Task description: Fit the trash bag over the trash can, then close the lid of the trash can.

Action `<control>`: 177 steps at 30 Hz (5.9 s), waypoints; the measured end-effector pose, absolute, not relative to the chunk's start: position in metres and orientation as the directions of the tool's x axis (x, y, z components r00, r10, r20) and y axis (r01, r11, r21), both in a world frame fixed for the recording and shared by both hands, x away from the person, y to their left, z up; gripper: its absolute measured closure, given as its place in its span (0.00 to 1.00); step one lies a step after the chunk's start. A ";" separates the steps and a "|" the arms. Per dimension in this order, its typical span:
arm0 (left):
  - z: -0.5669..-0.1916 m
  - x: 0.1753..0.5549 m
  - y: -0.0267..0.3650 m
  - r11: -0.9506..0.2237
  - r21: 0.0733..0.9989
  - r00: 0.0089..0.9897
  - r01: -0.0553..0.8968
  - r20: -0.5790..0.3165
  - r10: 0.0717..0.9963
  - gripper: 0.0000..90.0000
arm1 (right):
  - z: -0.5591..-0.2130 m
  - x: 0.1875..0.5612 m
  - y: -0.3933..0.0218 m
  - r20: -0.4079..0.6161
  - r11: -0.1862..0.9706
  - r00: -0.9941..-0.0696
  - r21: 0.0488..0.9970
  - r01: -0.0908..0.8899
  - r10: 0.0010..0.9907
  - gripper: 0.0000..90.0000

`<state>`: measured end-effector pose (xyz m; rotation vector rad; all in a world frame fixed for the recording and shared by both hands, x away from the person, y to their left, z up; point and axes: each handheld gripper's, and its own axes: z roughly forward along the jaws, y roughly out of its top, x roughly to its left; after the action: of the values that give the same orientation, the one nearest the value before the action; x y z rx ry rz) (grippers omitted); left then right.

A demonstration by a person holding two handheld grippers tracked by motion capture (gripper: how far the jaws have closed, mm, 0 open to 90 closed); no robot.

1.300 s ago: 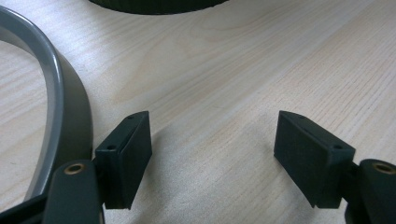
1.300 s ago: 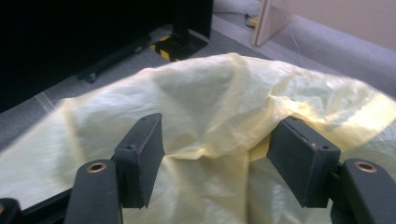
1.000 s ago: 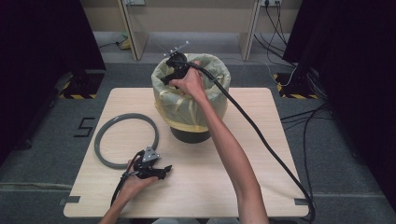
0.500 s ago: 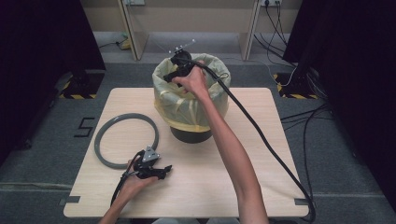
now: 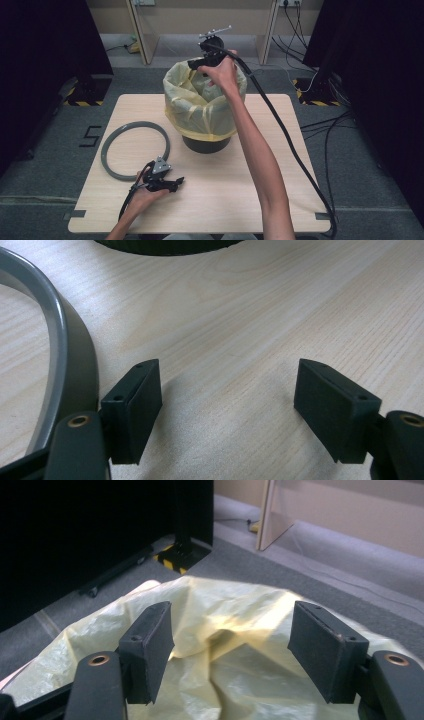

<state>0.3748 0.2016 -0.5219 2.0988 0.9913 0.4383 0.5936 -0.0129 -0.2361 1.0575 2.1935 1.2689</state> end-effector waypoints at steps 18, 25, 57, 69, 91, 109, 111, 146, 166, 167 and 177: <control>-0.522 0.375 0.201 -0.410 0.757 0.640 0.508 -0.014 0.768 0.29 | -0.285 0.636 -0.015 0.035 0.320 -0.543 0.776 0.544 0.839 0.39; -0.522 0.375 0.202 -0.411 0.757 0.641 0.507 -0.012 0.768 0.29 | -0.302 0.640 -0.015 0.033 0.354 -0.536 0.718 0.600 0.843 0.39; -0.522 0.375 0.201 -0.411 0.758 0.640 0.507 -0.012 0.768 0.29 | -0.234 0.582 -0.098 0.030 0.271 -0.571 0.859 0.434 0.820 0.37; -0.522 0.375 0.201 -0.412 0.757 0.640 0.508 -0.011 0.768 0.29 | -0.255 0.567 -0.149 0.040 0.245 -0.546 0.864 0.440 0.837 0.37; -0.522 0.375 0.200 -0.419 0.753 0.649 0.508 -0.015 0.761 0.23 | -0.299 0.510 -0.202 0.061 0.196 -0.538 0.892 0.407 0.841 0.24; -0.523 0.376 0.199 -0.433 0.743 0.658 0.511 -0.014 0.753 0.15 | -0.363 0.468 -0.233 0.054 0.194 -0.508 0.885 0.424 0.860 0.25; -0.523 0.376 0.199 -0.435 0.743 0.658 0.509 -0.011 0.753 0.15 | -0.372 0.463 -0.236 0.062 0.188 -0.504 0.882 0.431 0.862 0.25; -0.523 0.376 0.199 -0.434 0.742 0.660 0.511 -0.016 0.751 0.15 | -0.489 0.397 -0.226 0.052 0.282 -0.536 0.805 0.522 0.843 0.25; -0.523 0.376 0.199 -0.434 0.742 0.660 0.511 -0.015 0.751 0.15 | -0.508 0.377 -0.216 0.002 0.369 -0.566 0.756 0.540 0.824 0.22; -0.523 0.376 0.199 -0.434 0.742 0.660 0.511 -0.015 0.751 0.15 | -0.509 0.377 -0.216 -0.005 0.376 -0.569 0.755 0.537 0.822 0.22; -0.523 0.376 0.199 -0.434 0.742 0.660 0.511 -0.016 0.751 0.15 | -0.514 0.376 -0.214 -0.030 0.403 -0.564 0.731 0.550 0.825 0.22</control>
<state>0.3761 0.1988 -0.5227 2.1298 0.9727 0.4116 0.3761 -0.2142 -0.5136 1.1819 2.2769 0.9689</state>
